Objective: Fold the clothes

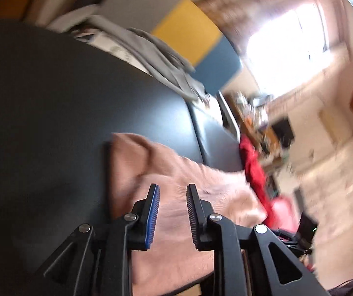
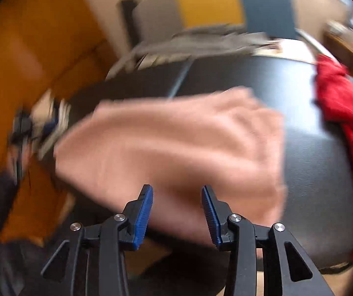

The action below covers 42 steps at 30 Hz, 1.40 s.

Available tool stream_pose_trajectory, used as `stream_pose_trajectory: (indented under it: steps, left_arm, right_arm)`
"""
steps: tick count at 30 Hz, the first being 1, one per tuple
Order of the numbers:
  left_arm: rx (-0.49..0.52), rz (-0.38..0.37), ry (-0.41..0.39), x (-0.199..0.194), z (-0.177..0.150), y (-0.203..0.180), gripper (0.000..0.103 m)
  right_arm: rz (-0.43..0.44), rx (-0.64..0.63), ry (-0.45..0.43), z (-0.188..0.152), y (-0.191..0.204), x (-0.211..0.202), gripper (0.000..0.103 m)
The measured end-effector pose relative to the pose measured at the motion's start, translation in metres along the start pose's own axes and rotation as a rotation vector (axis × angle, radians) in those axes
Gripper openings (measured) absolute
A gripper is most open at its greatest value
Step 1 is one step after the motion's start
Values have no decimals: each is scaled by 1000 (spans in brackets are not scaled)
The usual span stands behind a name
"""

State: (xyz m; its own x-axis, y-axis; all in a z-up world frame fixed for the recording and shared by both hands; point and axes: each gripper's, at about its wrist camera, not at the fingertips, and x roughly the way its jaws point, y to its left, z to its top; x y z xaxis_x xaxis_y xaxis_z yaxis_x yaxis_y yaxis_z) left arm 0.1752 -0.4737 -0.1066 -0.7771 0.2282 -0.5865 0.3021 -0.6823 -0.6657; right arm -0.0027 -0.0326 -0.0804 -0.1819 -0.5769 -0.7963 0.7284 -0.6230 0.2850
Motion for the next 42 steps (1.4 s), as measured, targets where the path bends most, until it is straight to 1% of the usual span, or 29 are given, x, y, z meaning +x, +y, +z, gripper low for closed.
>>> stream_pose_trajectory:
  steps: [2,3,4,6,8,9,10,12,13,15,16,17,19,21,23,25,27,29,30,32,34,36,37,40,42]
  left_arm:
    - [64,-33,48,26,4,-25,21]
    - [108,-17,56,39,7,-40,21]
    - [152,-1,64,51,11,-55,21]
    - [213,-15,90,74,17,-76,21]
    - [254,41,115,93,22,-87,21]
    - [274,71,131,106,27,-93,21]
    - [287,112,164,116,26,-91,21]
    - [313,195,230,137,24,-87,21]
    - [310,226,250,144,21,-80,21]
    - [305,288,291,157,16,-65,22]
    - [289,276,274,155,15,-61,24]
    - [274,264,256,153,15,-57,24]
    - [250,286,236,151,16,-55,24]
    - [241,311,219,147,17,-55,24]
    - [256,318,210,144,15,-64,24]
    - [277,322,175,138,15,-75,23]
    - [293,288,138,132,12,-78,22]
    - [313,266,109,126,9,-83,22]
    - [329,262,97,125,7,-86,22]
    - [362,271,93,126,5,-91,22]
    - [379,278,100,127,5,-92,22]
    - [390,291,109,132,10,-91,22]
    - [391,284,117,132,11,-89,22]
    - [398,226,144,132,11,-83,22]
    - [448,187,181,136,8,-86,22]
  right_arm:
    - [7,-36,50,0,19,22,43]
    - [8,-53,73,0,28,33,43]
    - [-9,-56,76,2,30,42,43]
    - [-37,-57,89,7,35,58,43]
    - [-51,-77,117,13,46,75,43]
    - [-105,-120,152,10,52,82,43]
    - [-156,-163,187,7,59,89,43]
    - [-213,-232,254,-6,68,97,43]
    - [-234,-257,268,-13,70,94,43]
    - [-288,-287,325,-31,72,89,43]
    - [-300,-290,336,-38,71,87,43]
    - [-303,-276,349,-46,67,86,43]
    - [-285,-210,371,-59,55,85,43]
    - [-243,-143,379,-65,46,82,43]
    - [-206,-104,347,-61,40,72,43]
    - [-134,-31,260,-44,31,49,43]
    - [-101,18,146,-18,18,23,43]
    - [-120,44,19,14,1,2,45]
    - [-150,41,-13,29,-6,1,48]
    - [-208,36,-75,58,-21,-1,49]
    - [-242,41,-70,90,-46,17,49]
    - [-237,62,-32,113,-72,34,49]
    - [-232,60,-9,116,-75,43,49]
    - [-219,52,59,125,-85,70,49]
    - [-209,46,104,131,-91,88,49]
